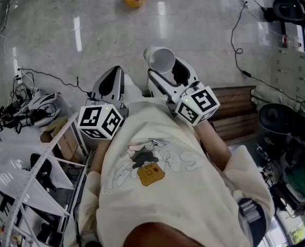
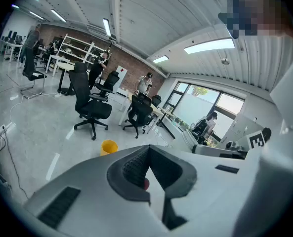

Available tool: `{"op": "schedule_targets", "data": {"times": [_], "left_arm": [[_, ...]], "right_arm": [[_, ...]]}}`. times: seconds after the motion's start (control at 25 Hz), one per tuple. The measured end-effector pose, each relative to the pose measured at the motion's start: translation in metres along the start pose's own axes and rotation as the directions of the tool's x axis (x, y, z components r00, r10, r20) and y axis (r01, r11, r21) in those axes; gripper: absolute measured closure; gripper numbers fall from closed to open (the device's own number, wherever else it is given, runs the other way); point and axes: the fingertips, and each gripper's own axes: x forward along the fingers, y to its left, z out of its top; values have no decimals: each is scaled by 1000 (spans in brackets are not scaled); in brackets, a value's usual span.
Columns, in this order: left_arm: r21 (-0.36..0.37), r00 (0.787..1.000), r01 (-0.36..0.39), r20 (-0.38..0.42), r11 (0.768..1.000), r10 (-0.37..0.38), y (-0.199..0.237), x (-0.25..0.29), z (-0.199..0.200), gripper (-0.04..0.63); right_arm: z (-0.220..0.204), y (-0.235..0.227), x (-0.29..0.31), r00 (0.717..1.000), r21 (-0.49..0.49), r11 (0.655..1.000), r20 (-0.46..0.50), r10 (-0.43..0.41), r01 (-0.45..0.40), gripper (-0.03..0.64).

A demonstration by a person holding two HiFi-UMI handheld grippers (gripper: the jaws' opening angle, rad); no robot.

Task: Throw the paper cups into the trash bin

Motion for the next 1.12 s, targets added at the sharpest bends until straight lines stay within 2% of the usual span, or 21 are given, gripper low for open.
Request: {"op": "schedule_targets", "data": {"times": [0.2,0.48,0.72,0.88,1.12], "left_arm": [[-10,1000,8,11,1000,-8,10,-14,1,589],[2,1000,12,22,1000,-12,6,-9,5,590],[14,1000,15,10,1000,-15,-18,3,4,589],[53,1000,5,4,999,-5,-34,11,3,589],[29,999,-37,28,999,36,-36,22,0,589]], "right_arm": [[-3,17,6,1000,-14,1000,5,7,-7,275],[3,15,1,999,3,1000,34,5,-5,275],[16,-2,-13,997,86,996,78,8,-15,275],[27,-21,-27,994,56,998,108,21,-27,275],[32,-54,-31,995,19,999,92,29,-31,275]]}}
